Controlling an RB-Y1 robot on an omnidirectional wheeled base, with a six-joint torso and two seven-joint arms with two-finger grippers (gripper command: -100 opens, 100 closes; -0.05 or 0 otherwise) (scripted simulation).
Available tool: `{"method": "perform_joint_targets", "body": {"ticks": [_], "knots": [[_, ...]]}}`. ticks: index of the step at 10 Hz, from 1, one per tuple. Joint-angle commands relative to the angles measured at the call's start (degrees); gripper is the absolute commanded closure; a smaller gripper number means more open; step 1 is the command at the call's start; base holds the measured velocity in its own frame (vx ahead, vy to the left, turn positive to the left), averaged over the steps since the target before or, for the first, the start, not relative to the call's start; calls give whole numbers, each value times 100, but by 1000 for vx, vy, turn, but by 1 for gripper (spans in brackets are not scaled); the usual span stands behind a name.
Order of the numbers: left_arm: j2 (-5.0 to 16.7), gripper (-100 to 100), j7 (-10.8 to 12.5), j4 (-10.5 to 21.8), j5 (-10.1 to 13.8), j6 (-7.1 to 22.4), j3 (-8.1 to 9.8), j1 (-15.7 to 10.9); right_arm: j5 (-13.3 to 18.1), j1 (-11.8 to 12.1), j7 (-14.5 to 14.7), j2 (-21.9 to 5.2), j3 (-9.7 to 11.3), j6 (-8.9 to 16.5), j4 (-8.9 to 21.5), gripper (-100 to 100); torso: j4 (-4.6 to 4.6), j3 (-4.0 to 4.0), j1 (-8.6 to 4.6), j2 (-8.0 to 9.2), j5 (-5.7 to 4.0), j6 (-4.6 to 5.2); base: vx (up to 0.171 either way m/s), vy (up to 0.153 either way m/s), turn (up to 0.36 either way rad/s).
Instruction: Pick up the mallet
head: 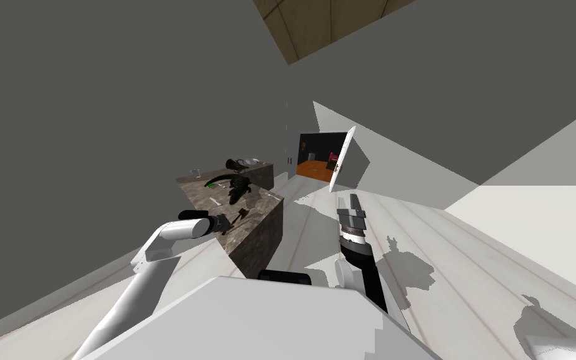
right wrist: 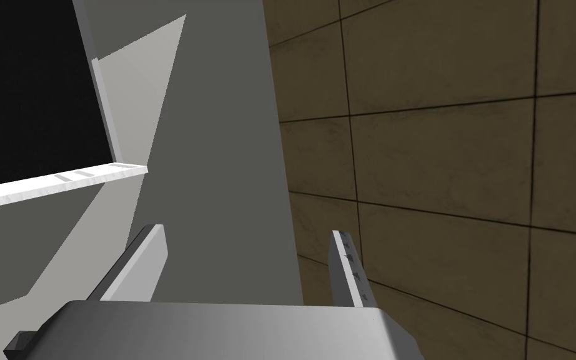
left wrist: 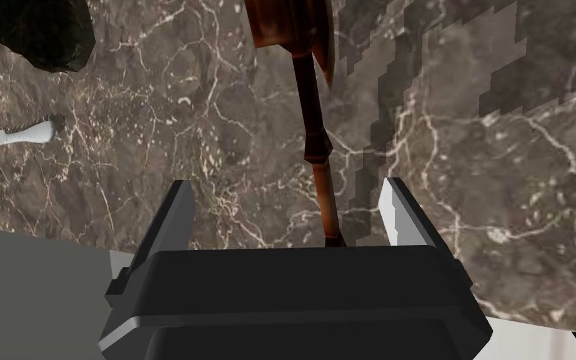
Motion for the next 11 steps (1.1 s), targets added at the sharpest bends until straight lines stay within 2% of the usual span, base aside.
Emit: {"method": "perform_joint_targets", "body": {"ticks": [1,4,5,6,7,8,10,11], "knots": [[32,-100,58,64,50,185,45,0,0,0,0,0,0,0,0,0,0,0,0,0,0,0,67,-42,18],[86,-100,233,316,129,606,128,-9,0,-1,0,0,0,0,0,0,3,6,6,11,1,1,70,-37,19],[94,-100,263,361,142,678,142,-9,0,0,0,0,0,0,0,0,2,6,4,10,1,1,68,-40,29],[99,-100,230,350,140,613,138,-23,0,-1,0,0,0,0,0,0,3,7,4,12,0,1,26,-19,11],[99,0,239,354,141,633,139,-21,0,-1,0,0,0,0,0,0,5,13,11,24,1,1,5,-4,-1],[57,-100,168,536,94,470,105,-52,0,-1,0,0,0,0,0,0,7,18,16,32,3,1,13,-3,-1],[4,-100,81,763,35,267,64,-90,0,-1,0,0,0,0,0,0,8,20,18,34,4,1,8,-5,6],[24,-100,112,689,62,344,83,-73,0,-1,0,0,0,0,0,0,8,20,18,34,4,1,0,0,0]]}}
